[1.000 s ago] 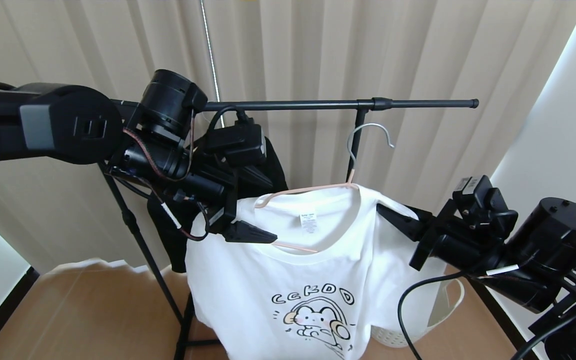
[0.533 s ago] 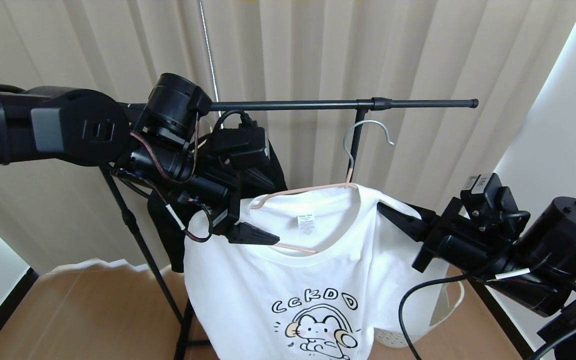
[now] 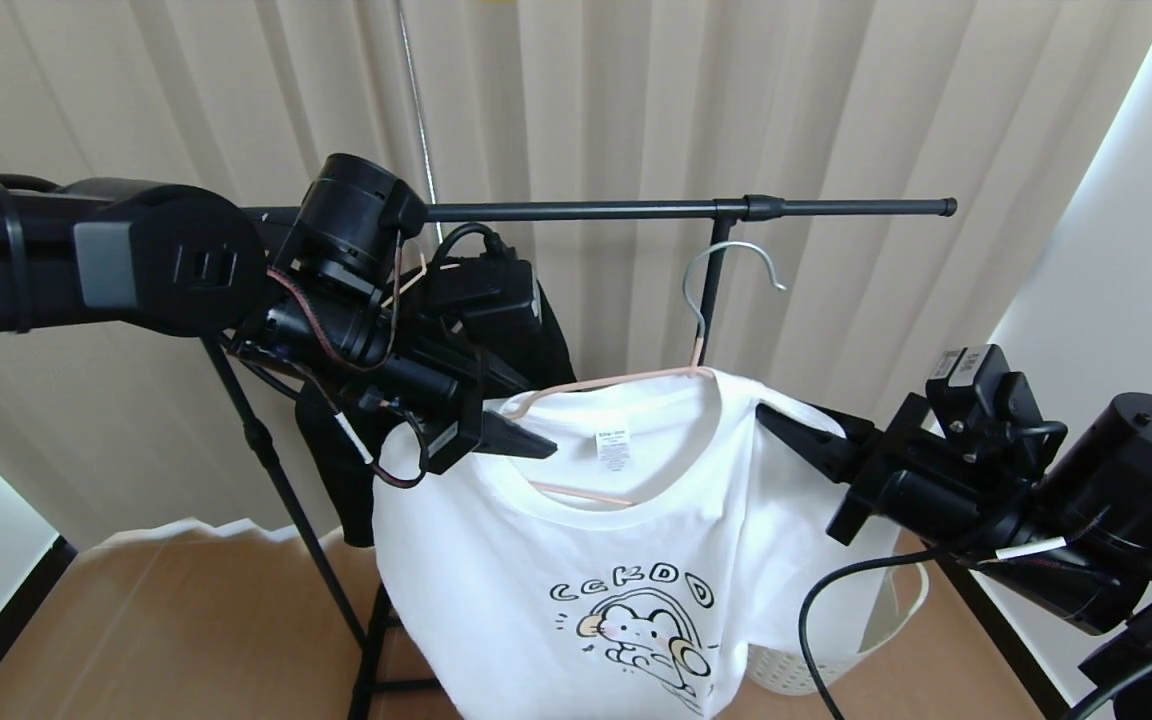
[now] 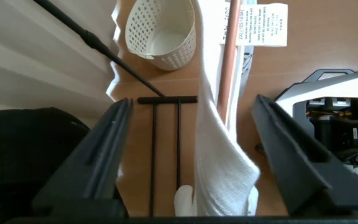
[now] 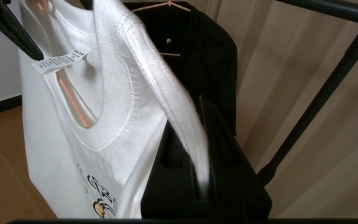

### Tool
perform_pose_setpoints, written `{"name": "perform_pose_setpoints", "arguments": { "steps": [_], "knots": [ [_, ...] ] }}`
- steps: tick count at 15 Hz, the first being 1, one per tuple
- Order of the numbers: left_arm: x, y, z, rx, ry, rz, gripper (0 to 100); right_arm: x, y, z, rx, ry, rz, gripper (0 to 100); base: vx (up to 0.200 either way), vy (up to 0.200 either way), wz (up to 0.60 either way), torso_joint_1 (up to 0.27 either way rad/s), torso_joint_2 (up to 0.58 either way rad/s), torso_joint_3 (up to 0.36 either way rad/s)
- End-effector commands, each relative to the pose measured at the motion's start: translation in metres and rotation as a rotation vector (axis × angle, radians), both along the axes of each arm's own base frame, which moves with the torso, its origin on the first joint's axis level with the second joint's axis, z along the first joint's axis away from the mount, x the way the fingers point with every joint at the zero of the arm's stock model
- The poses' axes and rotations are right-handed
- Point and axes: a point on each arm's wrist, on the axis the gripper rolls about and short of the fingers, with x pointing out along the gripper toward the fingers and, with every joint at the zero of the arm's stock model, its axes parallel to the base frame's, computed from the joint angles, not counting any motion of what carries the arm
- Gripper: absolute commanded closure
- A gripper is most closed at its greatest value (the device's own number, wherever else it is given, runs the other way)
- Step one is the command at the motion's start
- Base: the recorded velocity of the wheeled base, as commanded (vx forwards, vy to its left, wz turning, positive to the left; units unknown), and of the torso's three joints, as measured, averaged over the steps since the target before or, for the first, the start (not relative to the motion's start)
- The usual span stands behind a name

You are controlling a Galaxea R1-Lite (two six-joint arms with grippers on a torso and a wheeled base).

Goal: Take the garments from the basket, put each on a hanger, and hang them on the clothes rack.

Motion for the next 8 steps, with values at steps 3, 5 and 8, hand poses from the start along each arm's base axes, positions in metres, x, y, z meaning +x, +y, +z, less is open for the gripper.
{"name": "perform_pose_setpoints", "arguments": {
  "steps": [3, 5, 8],
  "knots": [
    [0.0, 0.0, 0.001, -0.002, -0.001, 0.001, 100, -0.005, -0.002, 0.002, -0.016, -0.022, -0.001, 100, 0.0, 0.0, 0.0, 0.0, 0.0, 0.0],
    [0.0, 0.001, 0.002, -0.003, -0.004, 0.002, 100, -0.008, -0.003, 0.005, -0.037, -0.048, -0.005, 100, 0.0, 0.0, 0.0, 0.0, 0.0, 0.0],
    [0.0, 0.002, 0.003, -0.005, -0.007, 0.006, 100, -0.017, -0.007, 0.013, -0.072, -0.035, -0.008, 100, 0.0, 0.0, 0.0, 0.0, 0.0, 0.0]
  ]
}}
